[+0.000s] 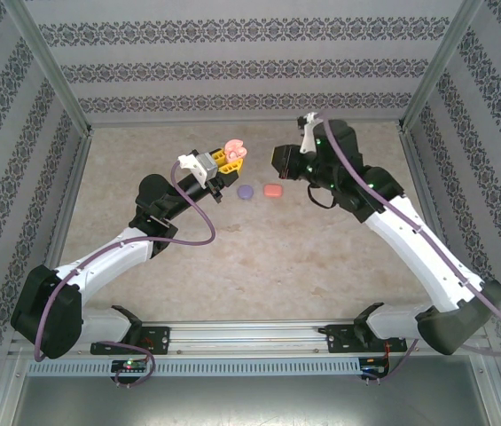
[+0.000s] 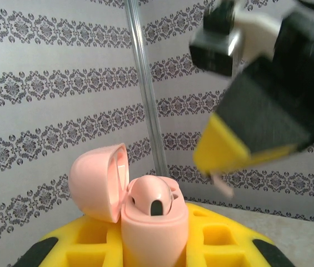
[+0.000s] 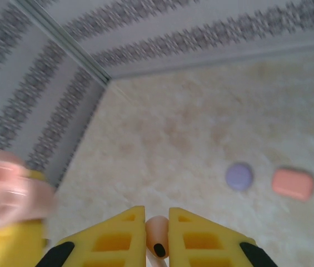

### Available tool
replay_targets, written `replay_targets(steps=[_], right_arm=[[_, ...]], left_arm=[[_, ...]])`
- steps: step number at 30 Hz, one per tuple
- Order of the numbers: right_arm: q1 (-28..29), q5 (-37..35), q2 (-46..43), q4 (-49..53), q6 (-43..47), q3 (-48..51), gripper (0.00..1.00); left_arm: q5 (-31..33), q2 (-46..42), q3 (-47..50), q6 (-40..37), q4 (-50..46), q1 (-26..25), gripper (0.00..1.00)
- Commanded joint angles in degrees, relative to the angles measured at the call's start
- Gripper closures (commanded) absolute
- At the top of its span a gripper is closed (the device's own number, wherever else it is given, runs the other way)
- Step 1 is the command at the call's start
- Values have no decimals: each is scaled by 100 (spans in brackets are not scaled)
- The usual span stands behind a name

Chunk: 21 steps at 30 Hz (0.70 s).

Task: Insert wireless bluetooth earbuds into charging case

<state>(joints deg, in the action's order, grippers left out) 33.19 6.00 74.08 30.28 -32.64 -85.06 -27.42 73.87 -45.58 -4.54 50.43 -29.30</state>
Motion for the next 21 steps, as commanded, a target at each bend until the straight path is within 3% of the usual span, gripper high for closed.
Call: replay_targets(steps=[1, 8, 21], right_arm=[[-23, 335, -112, -281, 98, -375, 85], [46, 729, -67, -1217, 128, -390, 85], [457, 571, -404, -3938, 234, 1211, 85]], left_arm=[[-87, -50, -126, 0, 104, -34, 100], [-132, 129, -187, 274, 308, -43, 100], [-235, 425, -365, 726, 718, -52, 100]])
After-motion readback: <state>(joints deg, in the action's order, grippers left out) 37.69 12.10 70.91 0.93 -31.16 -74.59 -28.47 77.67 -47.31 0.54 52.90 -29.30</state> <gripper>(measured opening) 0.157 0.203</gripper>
